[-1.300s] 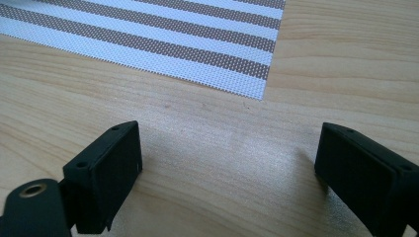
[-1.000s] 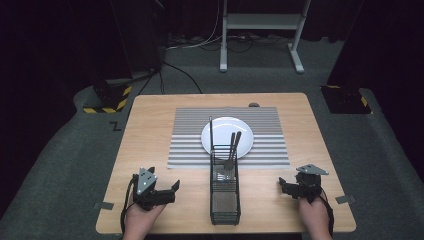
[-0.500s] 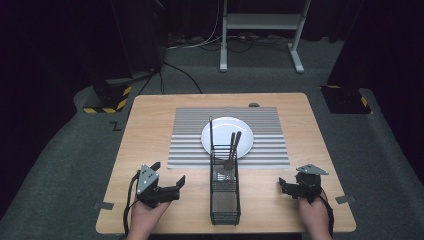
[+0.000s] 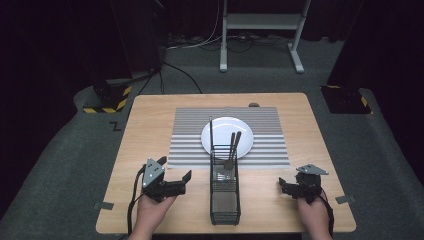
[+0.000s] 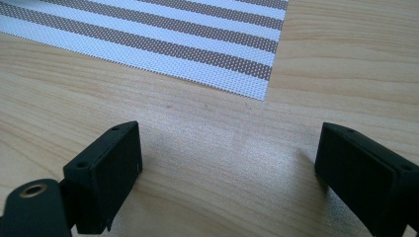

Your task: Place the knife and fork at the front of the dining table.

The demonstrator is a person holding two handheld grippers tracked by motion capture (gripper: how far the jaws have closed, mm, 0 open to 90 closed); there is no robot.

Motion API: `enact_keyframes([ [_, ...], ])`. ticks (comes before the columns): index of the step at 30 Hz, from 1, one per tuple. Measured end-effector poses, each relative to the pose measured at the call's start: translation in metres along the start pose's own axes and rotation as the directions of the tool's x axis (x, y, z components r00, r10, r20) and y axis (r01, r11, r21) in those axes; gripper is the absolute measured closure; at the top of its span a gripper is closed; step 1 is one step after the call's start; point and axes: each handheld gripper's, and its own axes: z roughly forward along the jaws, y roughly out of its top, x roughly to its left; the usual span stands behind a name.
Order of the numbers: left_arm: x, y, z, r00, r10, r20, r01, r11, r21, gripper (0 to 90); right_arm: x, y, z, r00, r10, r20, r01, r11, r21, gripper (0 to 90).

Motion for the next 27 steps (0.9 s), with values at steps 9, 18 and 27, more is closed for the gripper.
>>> enact_keyframes([
  [9,-0.011,0.013,0.015,0.9998,0.020,-0.001,-0.020,0.9997,-0.010,0.9,0.000,0.000,0.000,1.0000,0.000,0.000,0.000,1.000,0.000,10.7],
  [18,-0.022,0.030,0.030,0.9991,0.043,0.002,-0.042,0.9985,-0.033,1.0,0.000,0.000,0.000,1.0000,-0.002,-0.002,0.002,1.000,0.001,10.7],
  [27,-0.029,0.042,0.043,0.9985,0.052,0.016,-0.052,0.9984,-0.022,3.0,0.000,0.000,0.000,1.0000,-0.001,-0.004,0.001,1.000,0.001,10.6],
])
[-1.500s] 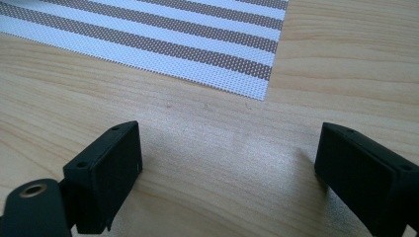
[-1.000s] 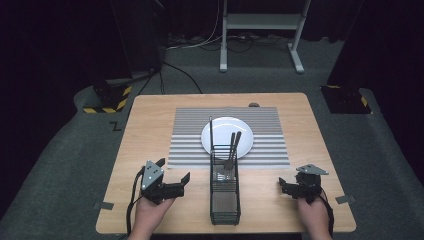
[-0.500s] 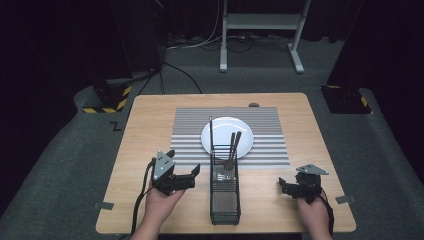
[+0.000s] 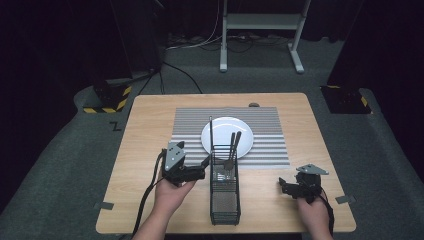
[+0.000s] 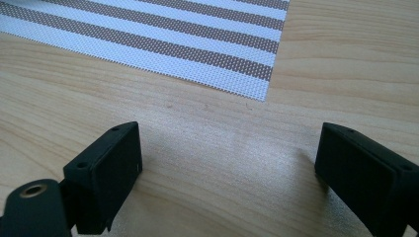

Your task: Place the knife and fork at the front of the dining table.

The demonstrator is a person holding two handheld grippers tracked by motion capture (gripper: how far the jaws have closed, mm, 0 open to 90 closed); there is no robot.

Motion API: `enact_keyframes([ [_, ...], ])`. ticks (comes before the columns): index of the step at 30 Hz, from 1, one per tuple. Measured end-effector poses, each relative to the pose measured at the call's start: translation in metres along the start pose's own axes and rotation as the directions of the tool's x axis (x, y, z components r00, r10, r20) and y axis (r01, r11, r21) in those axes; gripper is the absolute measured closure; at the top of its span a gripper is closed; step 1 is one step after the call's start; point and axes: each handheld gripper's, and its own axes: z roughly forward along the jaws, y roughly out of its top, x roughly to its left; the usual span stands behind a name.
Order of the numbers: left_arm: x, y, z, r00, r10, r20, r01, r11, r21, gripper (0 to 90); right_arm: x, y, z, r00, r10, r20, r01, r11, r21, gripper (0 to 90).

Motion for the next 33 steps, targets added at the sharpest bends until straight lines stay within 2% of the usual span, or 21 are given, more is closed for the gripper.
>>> enact_keyframes([
  [6,-0.004,0.008,0.011,0.9999,0.003,0.011,-0.003,0.9999,0.010,5.8,0.000,0.000,0.000,1.0000,-0.002,-0.002,0.002,1.000,-0.005,10.7],
  [11,-0.005,0.015,0.021,0.9998,-0.010,0.014,0.010,0.9998,0.015,8.8,-0.001,0.000,0.000,1.0000,-0.004,-0.003,0.003,1.000,-0.004,10.6],
  [15,-0.004,0.020,0.029,0.9995,-0.027,-0.017,0.027,0.9992,0.031,14.0,-0.001,0.000,0.000,1.0000,-0.001,-0.003,0.001,1.000,-0.003,10.7],
  [18,-0.004,0.022,0.033,0.9991,-0.036,-0.024,0.037,0.9986,0.037,18.3,-0.001,0.000,0.000,1.0000,-0.001,-0.003,0.001,1.000,-0.004,10.7],
  [20,-0.004,0.023,0.035,0.9993,-0.033,-0.017,0.034,0.9989,0.033,26.0,-0.001,0.000,0.000,1.0000,-0.002,-0.002,0.002,1.000,-0.003,10.7],
  [21,-0.007,0.022,0.035,0.9997,-0.013,-0.023,0.013,0.9995,0.028,35.1,-0.001,0.000,0.000,1.0000,-0.005,-0.004,0.005,1.000,-0.004,10.7],
  [22,-0.007,0.022,0.035,0.9997,-0.013,-0.023,0.013,0.9995,0.028,39.2,-0.001,0.000,0.000,1.0000,-0.005,-0.004,0.005,1.000,-0.004,10.7],
  [23,-0.010,0.021,0.036,0.9998,0.001,-0.022,0.000,0.9997,0.026,39.2,-0.001,0.000,0.000,1.0000,-0.005,-0.003,0.005,1.000,-0.004,10.7],
  [25,-0.014,0.020,0.038,0.9997,0.013,-0.020,-0.013,0.9997,0.023,49.7,0.000,0.000,0.000,1.0000,-0.002,-0.003,0.002,1.000,-0.003,10.7],
  [26,-0.015,0.020,0.039,0.9997,0.013,-0.019,-0.013,0.9997,0.022,49.7,0.000,0.000,0.000,1.0000,-0.002,-0.003,0.002,1.000,-0.003,10.7],
  [28,-0.018,0.018,0.041,0.9996,0.017,-0.024,-0.017,0.9997,0.017,56.9,0.000,0.000,0.000,1.0000,-0.004,-0.003,0.004,1.000,-0.004,10.7],
  [30,-0.021,0.017,0.043,0.9996,0.016,-0.024,-0.015,0.9997,0.020,58.6,0.000,0.000,0.000,1.0000,-0.002,-0.002,0.002,1.000,-0.003,10.7],
  [33,-0.022,0.016,0.045,0.9998,-0.001,-0.022,0.002,0.9996,0.028,62.4,0.000,0.000,0.000,1.0000,-0.004,-0.003,0.004,1.000,-0.004,10.7],
])
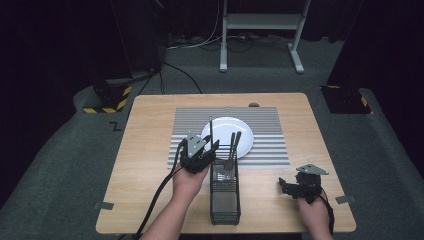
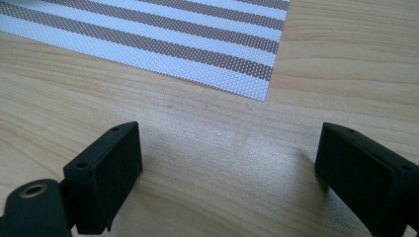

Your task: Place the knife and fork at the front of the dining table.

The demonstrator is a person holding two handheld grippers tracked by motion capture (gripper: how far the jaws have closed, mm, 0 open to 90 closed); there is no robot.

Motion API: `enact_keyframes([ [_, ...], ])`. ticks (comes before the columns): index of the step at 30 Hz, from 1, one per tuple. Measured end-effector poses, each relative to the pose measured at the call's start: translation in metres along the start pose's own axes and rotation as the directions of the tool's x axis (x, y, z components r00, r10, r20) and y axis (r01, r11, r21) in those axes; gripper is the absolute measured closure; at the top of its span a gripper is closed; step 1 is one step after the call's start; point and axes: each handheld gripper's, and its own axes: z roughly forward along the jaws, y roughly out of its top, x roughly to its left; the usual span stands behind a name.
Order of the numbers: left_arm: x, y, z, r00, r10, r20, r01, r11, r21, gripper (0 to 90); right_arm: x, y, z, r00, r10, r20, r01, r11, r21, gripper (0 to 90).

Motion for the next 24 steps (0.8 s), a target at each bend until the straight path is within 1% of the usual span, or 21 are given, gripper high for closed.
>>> enact_keyframes([
  [2,0.0005,-0.0015,0.0009,0.9997,-0.022,-0.005,0.022,0.9997,-0.003,62.6,0.0000,0.0000,0.0000,1.0000,0.000,0.000,0.000,1.000,0.000,10.7],
  [3,0.0007,-0.0019,0.0013,0.9995,-0.031,-0.003,0.031,0.9995,-0.004,65.5,0.0000,0.0000,0.0000,1.0000,0.000,0.000,0.000,1.000,0.000,10.7],
  [4,0.0011,-0.0029,0.0018,0.9991,-0.042,-0.002,0.042,0.9991,-0.006,66.5,0.0000,0.0000,0.0000,1.0000,0.000,0.000,0.000,1.000,0.000,10.7],
  [5,0.0011,-0.0029,0.0018,0.9991,-0.042,-0.002,0.042,0.9991,-0.006,67.4,0.0000,0.0000,0.0000,1.0000,0.000,0.000,0.000,1.000,0.000,10.7],
  [9,0.0017,-0.0062,0.0011,0.9977,-0.068,0.001,0.068,0.9974,-0.025,69.9,0.0003,0.0000,-0.0001,1.0000,0.002,0.002,-0.002,1.000,0.002,10.7],
  [10,0.0019,-0.0068,0.0010,0.9974,-0.072,0.002,0.072,0.9970,-0.028,72.4,0.0003,0.0000,-0.0002,1.0000,0.002,0.002,-0.002,1.000,0.003,10.7],
  [13,0.0025,-0.0077,0.0008,0.9964,-0.085,0.009,0.085,0.9959,-0.032,73.5,0.0003,0.0000,-0.0002,1.0000,0.003,0.002,-0.003,1.000,0.004,10.6],
  [14,0.0023,-0.0086,0.0006,0.9957,-0.093,0.010,0.093,0.9950,-0.037,76.5,0.0003,0.0000,-0.0002,1.0000,0.002,0.002,-0.003,1.000,0.004,10.7],
  [16,0.0023,-0.0090,0.0006,0.9954,-0.096,0.010,0.096,0.9946,-0.040,76.9,0.0004,0.0000,-0.0001,1.0000,0.003,0.002,-0.003,1.000,0.002,10.7],
  [17,0.0031,-0.0095,0.0006,0.9940,-0.109,0.015,0.109,0.9931,-0.042,79.0,0.0003,0.0000,-0.0002,1.0000,0.001,0.002,-0.001,1.000,0.003,10.7],
  [18,0.0031,-0.0095,0.0006,0.9940,-0.109,0.015,0.109,0.9931,-0.042,79.3,0.0003,0.0000,-0.0002,1.0000,0.001,0.002,-0.001,1.000,0.003,10.7],
  [21,0.0040,-0.0088,-0.0001,0.9909,-0.133,0.025,0.133,0.9904,-0.035,80.3,0.0004,0.0000,-0.0002,1.0000,0.002,0.002,-0.002,1.000,0.004,10.7],
  [24,0.0019,-0.0085,-0.0014,0.9907,-0.133,0.026,0.134,0.9902,-0.038,80.7,0.0004,0.0000,-0.0002,1.0000,0.003,0.002,-0.003,1.000,0.004,10.7],
])
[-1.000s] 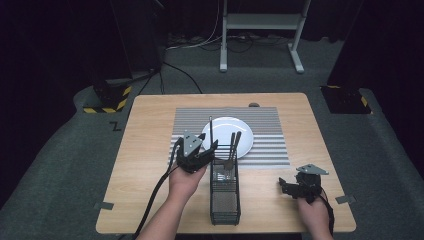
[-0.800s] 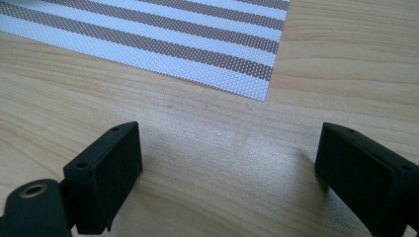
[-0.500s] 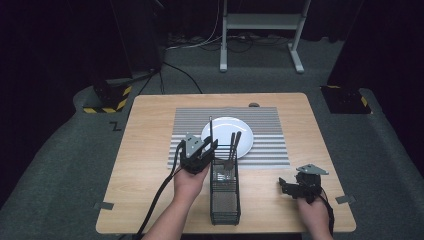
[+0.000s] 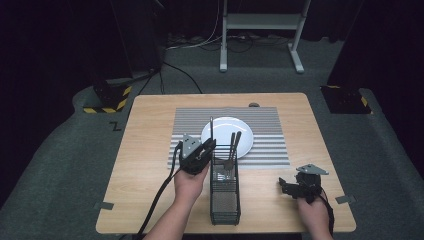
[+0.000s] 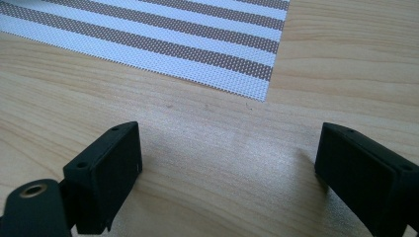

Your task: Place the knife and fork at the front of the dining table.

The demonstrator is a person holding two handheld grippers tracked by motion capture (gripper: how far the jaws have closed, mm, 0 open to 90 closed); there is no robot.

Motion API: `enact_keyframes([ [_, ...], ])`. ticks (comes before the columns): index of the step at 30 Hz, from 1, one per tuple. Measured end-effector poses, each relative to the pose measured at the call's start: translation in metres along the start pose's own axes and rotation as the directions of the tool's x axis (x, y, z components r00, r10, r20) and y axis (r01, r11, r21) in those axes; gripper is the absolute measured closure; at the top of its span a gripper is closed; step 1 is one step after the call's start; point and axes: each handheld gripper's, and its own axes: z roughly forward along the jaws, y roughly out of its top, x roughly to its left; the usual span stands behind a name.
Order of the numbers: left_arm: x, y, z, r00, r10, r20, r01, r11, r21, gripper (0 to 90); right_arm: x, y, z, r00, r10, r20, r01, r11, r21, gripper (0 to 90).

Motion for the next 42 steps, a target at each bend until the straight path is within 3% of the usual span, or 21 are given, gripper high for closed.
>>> enact_keyframes([
  [4,-0.006,-0.001,-0.002,0.9996,0.024,-0.015,-0.024,0.9997,-0.007,80.8,0.000,0.000,0.000,1.0000,0.000,0.000,0.000,1.000,0.000,10.7],
  [24,-0.019,-0.002,-0.008,0.9974,0.036,-0.062,-0.037,0.9991,-0.021,81.5,0.000,0.000,0.000,1.0000,0.000,0.000,0.000,1.000,0.000,10.6],
  [29,-0.021,0.002,-0.013,0.9983,0.022,-0.054,-0.026,0.9975,-0.065,81.7,0.000,0.000,0.000,1.0000,0.000,0.000,0.000,1.000,0.000,10.6],
  [42,-0.027,0.018,-0.027,0.9989,0.041,-0.024,-0.044,0.9904,-0.131,81.8,0.000,0.000,0.000,1.0000,0.000,0.000,0.000,1.000,0.000,10.6],
])
